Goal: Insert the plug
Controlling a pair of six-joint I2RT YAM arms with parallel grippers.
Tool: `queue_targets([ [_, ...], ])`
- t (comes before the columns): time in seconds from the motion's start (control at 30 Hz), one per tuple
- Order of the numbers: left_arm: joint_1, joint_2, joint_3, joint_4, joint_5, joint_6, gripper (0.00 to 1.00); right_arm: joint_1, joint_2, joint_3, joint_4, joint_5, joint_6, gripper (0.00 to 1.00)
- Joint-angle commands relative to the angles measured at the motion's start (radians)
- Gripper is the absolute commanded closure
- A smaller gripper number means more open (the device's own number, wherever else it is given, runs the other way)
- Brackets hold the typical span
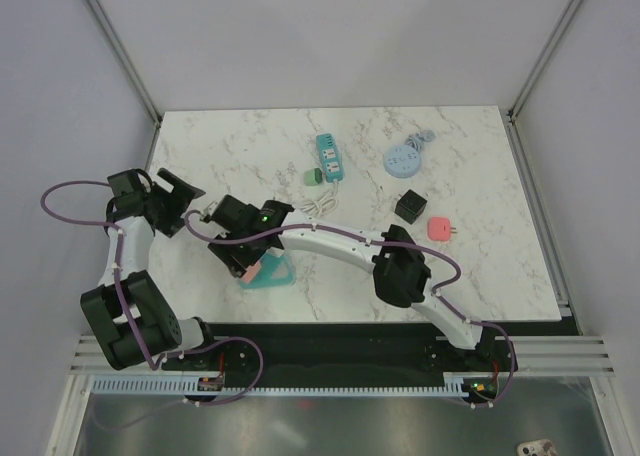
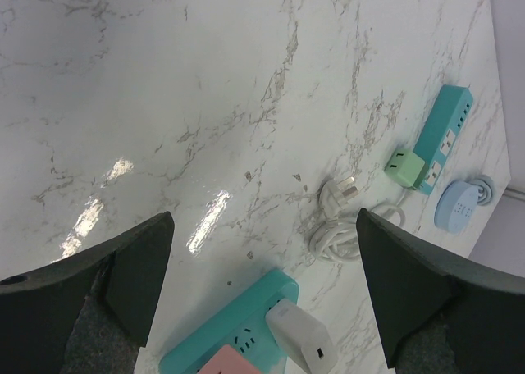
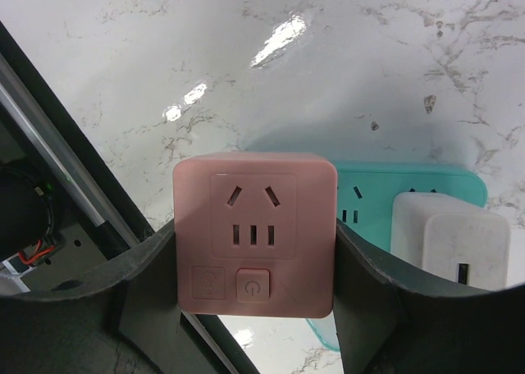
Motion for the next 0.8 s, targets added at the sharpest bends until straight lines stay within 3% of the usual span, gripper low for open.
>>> queue_targets([
  [0.0,0.01,-0.009,-0.004,0.03,0.014,-0.015,0.01,0.012,-0.03,-0.006,0.021,-0.014,0.002,1.0],
  [0.3,0.01,-0.014,-0.009,0.03,0.012,-0.017,0.01,0.012,-0.041,-0.035,0.018,0.023,-0.021,1.0],
  [0.77,0.01,-0.02,-0.01,0.029,0.009,-0.012,0.01,0.009,-0.064,0.048,0.019,-0.014,-0.05,1.0],
])
